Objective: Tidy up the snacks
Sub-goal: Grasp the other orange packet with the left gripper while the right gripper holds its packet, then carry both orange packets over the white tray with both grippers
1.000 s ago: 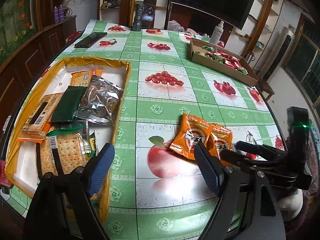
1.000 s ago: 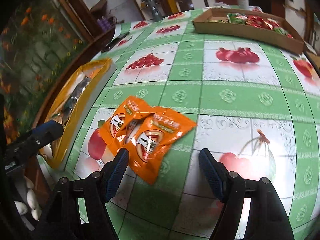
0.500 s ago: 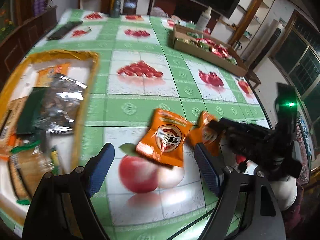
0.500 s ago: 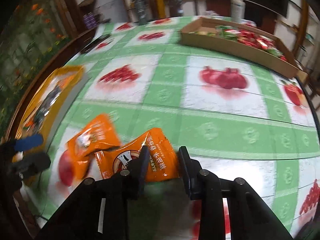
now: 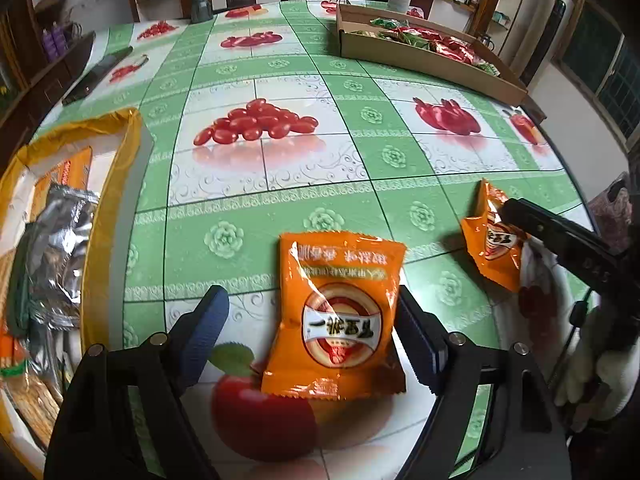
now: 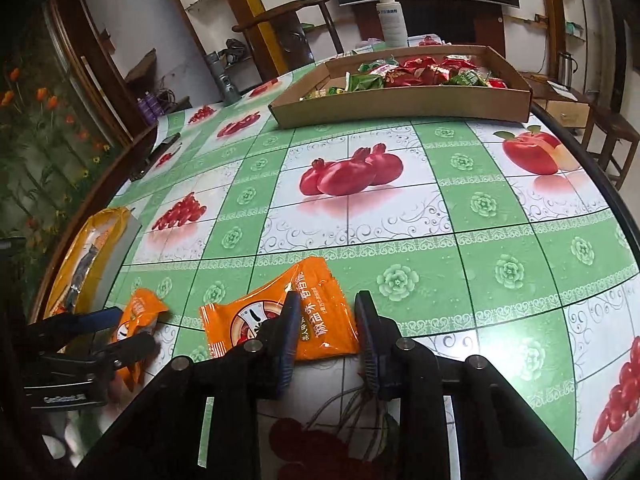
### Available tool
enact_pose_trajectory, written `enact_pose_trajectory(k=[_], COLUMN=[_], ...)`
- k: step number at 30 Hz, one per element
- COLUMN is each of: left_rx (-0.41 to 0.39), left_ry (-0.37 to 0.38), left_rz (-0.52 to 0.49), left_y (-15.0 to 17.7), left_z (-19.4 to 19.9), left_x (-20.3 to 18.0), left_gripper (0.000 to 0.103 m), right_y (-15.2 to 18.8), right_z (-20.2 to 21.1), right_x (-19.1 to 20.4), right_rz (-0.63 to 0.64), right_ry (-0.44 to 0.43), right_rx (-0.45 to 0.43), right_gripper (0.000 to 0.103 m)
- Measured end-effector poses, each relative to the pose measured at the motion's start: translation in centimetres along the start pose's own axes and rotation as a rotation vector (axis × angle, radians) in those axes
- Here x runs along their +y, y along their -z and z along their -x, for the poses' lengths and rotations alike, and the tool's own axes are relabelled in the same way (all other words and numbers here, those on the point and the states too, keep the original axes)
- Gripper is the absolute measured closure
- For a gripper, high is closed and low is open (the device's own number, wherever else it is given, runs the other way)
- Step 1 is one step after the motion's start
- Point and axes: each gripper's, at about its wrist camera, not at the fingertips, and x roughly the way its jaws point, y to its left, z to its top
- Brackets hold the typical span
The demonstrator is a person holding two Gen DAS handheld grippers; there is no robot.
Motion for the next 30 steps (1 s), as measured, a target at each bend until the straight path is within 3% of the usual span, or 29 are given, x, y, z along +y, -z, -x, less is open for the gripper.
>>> enact_pose_trajectory(k=[2, 3, 5, 12, 14, 16, 22, 25, 30], left_rx=[0.002, 0.007, 0.008, -0.052, -0.076, -0.106, -0.102, -0.12, -0.18], left_ry=[-0.011, -0.01, -0.041, -0.03, -0.025, -0.005, 0.088, 0.133, 0.191], left_rz=[-0.008, -0.009, -0.03, -0.051, -0.066, -0.095, -0.044, 0.005, 0.093], left_y=[0.0, 0.0, 0.0, 0.2, 0.4, 0.6, 1.1, 1.5, 2.3], left_z=[-0.3, -0.5, -0.9, -1.0, -0.7, 0.1, 0.7, 1.9, 4.9], left_x=[0.0, 0.0, -0.3, -0.5, -1.0, -1.8, -1.1, 0.0, 2.4], left_gripper=[0.012, 0.001, 0.0, 0.0, 0.011, 0.056, 0.056, 0.056, 0.055], right_y=[0.1, 0.2, 0.1, 0.4, 0.5, 0.6, 0.7, 0.6, 0.7], right_z=[0.1, 0.1, 0.1, 0.1, 0.1, 0.1, 0.4, 0.9, 1.5], right_x=[-0.1, -0.1, 0.0, 0.1, 0.4, 0.6, 1.0, 1.2, 1.4], right_rz=[0.001, 0.001, 0.002, 0.008, 0.02, 0.029, 0.039, 0.043, 0.034], right_ry=[-0.007, -0.009, -0.011, -0.015, -0.023, -0.041, -0.096, -0.12, -0.154], right_rx=[-0.001, -0.001, -0.001, -0.004, -0.003, -0.006, -0.013, -0.039, -0.039], right_gripper=[0.074, 0.073, 0.073, 0.073, 0.075, 0.08, 0.082, 0.102, 0.1])
